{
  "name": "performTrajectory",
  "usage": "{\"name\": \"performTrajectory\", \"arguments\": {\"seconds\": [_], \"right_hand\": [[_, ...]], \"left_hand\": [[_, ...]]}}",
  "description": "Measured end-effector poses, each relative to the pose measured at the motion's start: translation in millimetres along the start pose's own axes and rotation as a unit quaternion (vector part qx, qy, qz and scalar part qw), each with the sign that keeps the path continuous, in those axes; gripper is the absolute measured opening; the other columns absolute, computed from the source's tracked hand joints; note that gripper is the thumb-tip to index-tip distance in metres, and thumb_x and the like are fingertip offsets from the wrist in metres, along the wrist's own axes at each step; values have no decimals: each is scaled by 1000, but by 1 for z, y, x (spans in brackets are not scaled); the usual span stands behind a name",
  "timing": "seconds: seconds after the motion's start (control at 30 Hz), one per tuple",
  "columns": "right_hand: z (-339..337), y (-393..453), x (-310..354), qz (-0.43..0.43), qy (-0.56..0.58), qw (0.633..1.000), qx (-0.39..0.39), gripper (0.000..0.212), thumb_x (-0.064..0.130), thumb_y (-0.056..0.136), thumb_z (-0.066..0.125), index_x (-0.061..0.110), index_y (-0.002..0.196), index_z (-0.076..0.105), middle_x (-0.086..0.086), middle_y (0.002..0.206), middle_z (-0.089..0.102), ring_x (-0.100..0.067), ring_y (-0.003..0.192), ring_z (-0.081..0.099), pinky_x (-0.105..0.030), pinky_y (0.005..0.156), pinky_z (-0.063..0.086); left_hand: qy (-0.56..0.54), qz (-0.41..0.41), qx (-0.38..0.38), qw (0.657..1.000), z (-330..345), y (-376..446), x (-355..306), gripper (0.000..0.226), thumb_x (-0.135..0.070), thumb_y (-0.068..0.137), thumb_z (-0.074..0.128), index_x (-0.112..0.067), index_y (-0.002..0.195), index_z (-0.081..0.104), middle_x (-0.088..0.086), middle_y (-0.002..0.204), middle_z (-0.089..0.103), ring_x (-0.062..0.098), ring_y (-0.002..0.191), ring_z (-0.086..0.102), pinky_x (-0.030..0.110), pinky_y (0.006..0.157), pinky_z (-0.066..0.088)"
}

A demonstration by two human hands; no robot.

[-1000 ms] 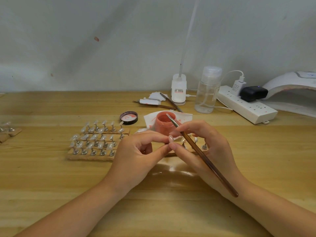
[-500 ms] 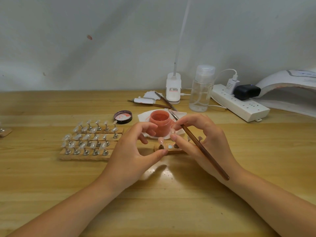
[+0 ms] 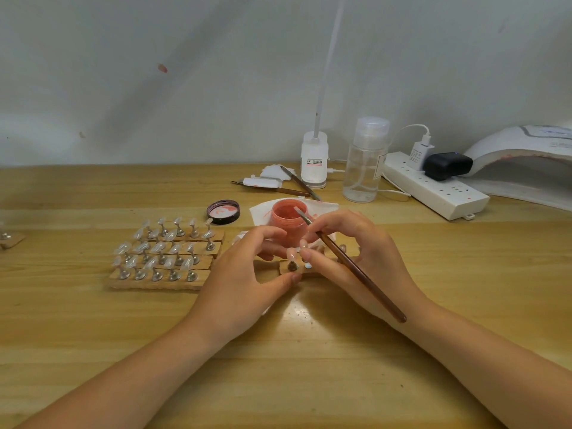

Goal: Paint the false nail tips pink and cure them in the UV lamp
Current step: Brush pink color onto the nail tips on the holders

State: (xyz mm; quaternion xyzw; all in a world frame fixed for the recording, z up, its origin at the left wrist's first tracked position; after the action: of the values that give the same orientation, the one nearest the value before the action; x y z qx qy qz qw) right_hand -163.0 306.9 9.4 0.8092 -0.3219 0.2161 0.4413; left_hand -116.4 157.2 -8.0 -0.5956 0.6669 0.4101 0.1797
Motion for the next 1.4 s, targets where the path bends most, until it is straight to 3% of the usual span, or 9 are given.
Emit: {"name": "performTrajectory", "arguments": {"seconds": [0.07, 0.23, 0.43, 0.57, 0.83, 0.93, 1.07, 1.27, 1.4], "right_hand": [[-1, 0, 0, 1, -10, 1000, 4, 30, 40, 71, 66, 18, 91, 67, 24, 83, 58, -6, 93, 57, -33, 83, 47], [-2, -2, -4, -11, -52, 998, 18, 20, 27, 73, 74, 20, 91, 67, 25, 82, 57, 1, 88, 53, -35, 86, 44], [0, -1, -7, -13, -64, 998, 26, 21, 35, 73, 70, 25, 91, 65, 27, 84, 55, 3, 89, 52, -32, 84, 44], [0, -1, -10, -6, -67, 997, 32, 21, 39, 72, 67, 28, 89, 64, 21, 85, 58, -1, 89, 53, -30, 81, 44], [-1, -1, -8, -37, -97, 994, 29, 27, 45, 71, 70, 24, 89, 65, 30, 82, 51, 9, 84, 49, -22, 79, 36], [-7, -5, -5, -66, -109, 992, 14, 32, 40, 69, 73, 19, 93, 67, 19, 89, 59, 3, 88, 50, -32, 84, 42], [-15, -6, -4, -75, -127, 989, 16, 42, 51, 69, 63, 19, 96, 66, 13, 94, 62, -4, 92, 54, -50, 92, 44], [-15, -6, -9, -91, -136, 986, 21, 34, 45, 71, 73, 19, 91, 66, 8, 86, 65, -3, 86, 52, -37, 87, 41], [-15, -6, -9, -100, -124, 987, 16, 28, 40, 73, 67, 17, 89, 67, 6, 83, 65, -7, 82, 55, -34, 86, 40]], "left_hand": [[0, 0, 3, 1000, 0, 0, 1, 44, -30, 70, 76, -46, 96, 45, -33, 85, 61, -14, 101, 48, -2, 80, 28], [8, 4, 4, 1000, 0, 0, 4, 41, -26, 73, 74, -45, 97, 46, -34, 85, 61, -16, 103, 46, 4, 86, 27], [10, 10, 4, 1000, 0, 1, 4, 42, -24, 74, 74, -46, 94, 45, -34, 84, 60, -15, 103, 46, 5, 87, 27], [6, 13, 0, 1000, 0, 1, 5, 42, -22, 73, 74, -45, 93, 46, -33, 83, 61, -17, 102, 45, -4, 80, 26], [-9, 9, 0, 1000, 0, 1, 3, 41, -19, 71, 76, -41, 92, 49, -26, 82, 64, -15, 91, 53, -4, 75, 29], [-16, 13, 1, 1000, 0, 1, 1, 43, -16, 71, 76, -38, 96, 49, -27, 85, 64, -11, 90, 54, -3, 75, 30], [-21, 16, 0, 1000, -1, 1, 1, 45, -12, 72, 75, -34, 102, 49, -29, 90, 61, -5, 88, 55, 0, 76, 33], [-28, 10, -3, 1000, -1, 0, 1, 46, -11, 72, 76, -34, 101, 49, -23, 82, 65, -5, 85, 54, 2, 74, 35], [-34, 10, 1, 999, -2, 0, -1, 46, -9, 72, 75, -35, 99, 49, -29, 89, 61, -6, 85, 54, 0, 74, 34]]}}
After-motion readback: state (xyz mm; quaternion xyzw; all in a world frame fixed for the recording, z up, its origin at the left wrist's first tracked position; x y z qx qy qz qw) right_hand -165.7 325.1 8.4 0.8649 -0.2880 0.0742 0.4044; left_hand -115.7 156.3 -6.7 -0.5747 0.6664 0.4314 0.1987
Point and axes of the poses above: each hand's wrist, its own y-axis towards the middle knuckle, its own z-axis out of the palm, x = y × z, the point moved 3 cm from there along y, towards the middle knuckle
